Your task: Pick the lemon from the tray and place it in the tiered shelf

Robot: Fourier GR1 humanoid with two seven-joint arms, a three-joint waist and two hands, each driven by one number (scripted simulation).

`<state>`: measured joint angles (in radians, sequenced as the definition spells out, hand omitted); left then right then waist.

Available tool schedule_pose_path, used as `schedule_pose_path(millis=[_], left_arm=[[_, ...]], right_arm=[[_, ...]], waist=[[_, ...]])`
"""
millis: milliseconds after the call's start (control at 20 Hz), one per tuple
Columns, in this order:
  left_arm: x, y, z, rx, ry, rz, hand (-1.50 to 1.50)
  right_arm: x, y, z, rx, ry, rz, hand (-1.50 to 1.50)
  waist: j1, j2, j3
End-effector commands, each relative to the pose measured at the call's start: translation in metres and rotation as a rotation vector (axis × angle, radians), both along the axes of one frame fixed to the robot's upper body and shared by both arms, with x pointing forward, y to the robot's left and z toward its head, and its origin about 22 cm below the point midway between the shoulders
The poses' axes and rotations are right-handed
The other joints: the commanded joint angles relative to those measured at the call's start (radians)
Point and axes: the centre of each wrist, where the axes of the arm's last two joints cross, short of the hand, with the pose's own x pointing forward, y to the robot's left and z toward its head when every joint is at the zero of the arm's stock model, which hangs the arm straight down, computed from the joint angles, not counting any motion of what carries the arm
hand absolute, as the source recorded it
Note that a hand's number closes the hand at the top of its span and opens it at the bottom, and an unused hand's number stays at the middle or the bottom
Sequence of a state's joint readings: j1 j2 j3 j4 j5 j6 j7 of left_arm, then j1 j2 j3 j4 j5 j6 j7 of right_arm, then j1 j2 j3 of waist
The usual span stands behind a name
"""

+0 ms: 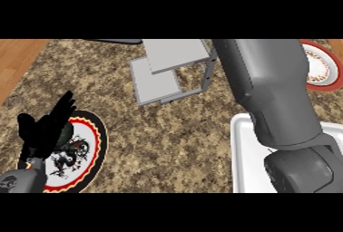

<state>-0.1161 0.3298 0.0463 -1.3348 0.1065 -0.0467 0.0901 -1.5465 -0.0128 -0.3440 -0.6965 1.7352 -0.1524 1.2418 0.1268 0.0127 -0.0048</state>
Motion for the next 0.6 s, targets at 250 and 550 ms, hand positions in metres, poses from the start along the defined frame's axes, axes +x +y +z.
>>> schedule_pose_path(millis=[250, 550], left_arm=[[-0.001, 0.001, -0.005, 0.016, 0.010, -0.003, 0.00], [-0.001, 0.002, -0.008, -0.007, 0.040, 0.019, 0.00]], right_arm=[[-0.026, 0.013, 0.039, 0.290, -0.335, -0.058, -1.50], [-0.061, 0.029, 0.081, 0.250, -0.476, -0.016, -1.50]], waist=[[-0.002, -0.014, 0.000], [-0.027, -0.033, -0.002]])
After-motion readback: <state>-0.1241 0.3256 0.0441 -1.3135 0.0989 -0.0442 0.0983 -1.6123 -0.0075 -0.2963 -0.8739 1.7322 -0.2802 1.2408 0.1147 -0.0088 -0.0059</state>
